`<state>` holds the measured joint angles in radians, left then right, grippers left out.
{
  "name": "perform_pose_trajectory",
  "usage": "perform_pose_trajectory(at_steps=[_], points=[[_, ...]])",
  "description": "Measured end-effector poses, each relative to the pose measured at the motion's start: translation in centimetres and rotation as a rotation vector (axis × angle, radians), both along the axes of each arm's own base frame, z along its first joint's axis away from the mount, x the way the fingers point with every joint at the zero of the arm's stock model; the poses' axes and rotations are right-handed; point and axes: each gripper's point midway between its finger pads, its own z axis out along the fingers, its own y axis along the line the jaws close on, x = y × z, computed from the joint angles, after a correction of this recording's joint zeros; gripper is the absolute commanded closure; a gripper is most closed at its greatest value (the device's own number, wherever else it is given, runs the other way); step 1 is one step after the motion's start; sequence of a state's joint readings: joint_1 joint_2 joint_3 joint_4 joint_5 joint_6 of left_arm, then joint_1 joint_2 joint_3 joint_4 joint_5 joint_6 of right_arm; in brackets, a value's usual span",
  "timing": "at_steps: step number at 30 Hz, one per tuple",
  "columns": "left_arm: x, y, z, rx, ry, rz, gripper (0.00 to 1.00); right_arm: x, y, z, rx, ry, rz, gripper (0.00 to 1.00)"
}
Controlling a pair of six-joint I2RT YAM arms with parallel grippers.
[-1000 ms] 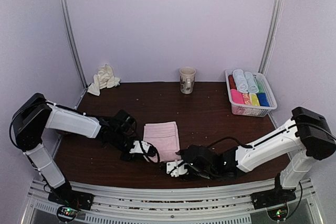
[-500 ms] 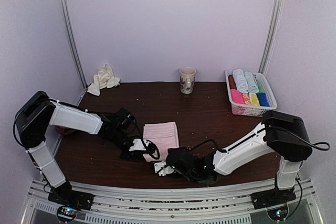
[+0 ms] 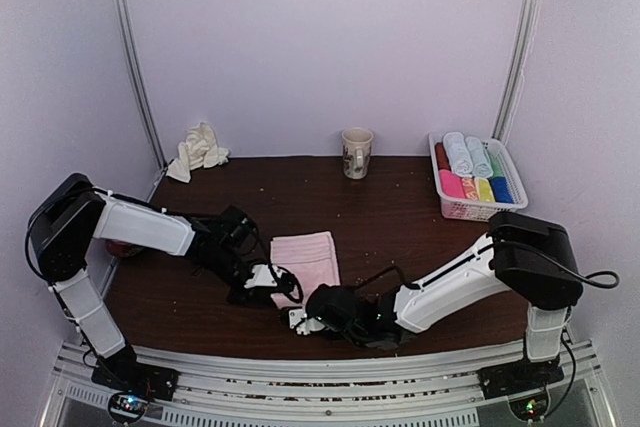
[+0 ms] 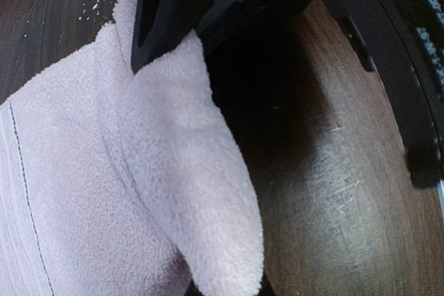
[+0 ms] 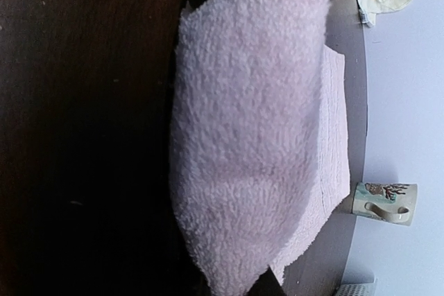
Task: Roll the towels
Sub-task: Roll the towel at the center of the board.
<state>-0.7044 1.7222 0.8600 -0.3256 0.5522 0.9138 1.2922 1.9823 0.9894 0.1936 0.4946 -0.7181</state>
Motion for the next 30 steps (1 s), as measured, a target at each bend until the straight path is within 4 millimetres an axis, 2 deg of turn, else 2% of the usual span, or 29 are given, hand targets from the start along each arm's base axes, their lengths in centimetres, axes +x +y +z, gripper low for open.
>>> perform_pose_trajectory(at_steps=[1,2,7,9,11,17,20,26,30], points=[[0.0,0.1,0.0,-0.001,0.001,0.002,0.69,0.0,0.1,0.0,0.0,0.012,-0.002,0.89],[0.0,0.2,0.0,-0.001,0.0,0.004,0.6,0.0,0.2,0.0,0.003,0.025,-0.001,0.89],[-0.8,1.6,0.0,0.004,0.002,0.027,0.36,0.0,0.9,0.0,0.029,0.104,0.0,0.89],[-0.8,2.1,0.5,-0.001,-0.014,0.04,0.24,-0.1,1.0,-0.1,0.035,0.134,0.001,0.89],[-0.5,2.4,1.4,-0.019,-0.038,0.059,0.17,-0.1,1.0,-0.2,0.04,0.164,0.001,0.89],[0.6,2.9,5.7,-0.132,-0.191,0.111,0.12,0.0,1.4,0.0,0.057,0.268,0.001,0.89],[0.6,3.3,6.7,-0.176,-0.269,0.123,0.14,0.0,1.6,0.2,0.066,0.337,0.002,0.89],[-1.0,5.2,6.1,-0.22,-0.403,0.112,0.18,0.2,2.4,0.5,0.082,0.511,-0.002,0.89],[-1.3,6.0,5.8,-0.237,-0.508,0.098,0.19,0.5,3.2,0.5,0.096,0.626,-0.01,0.89]])
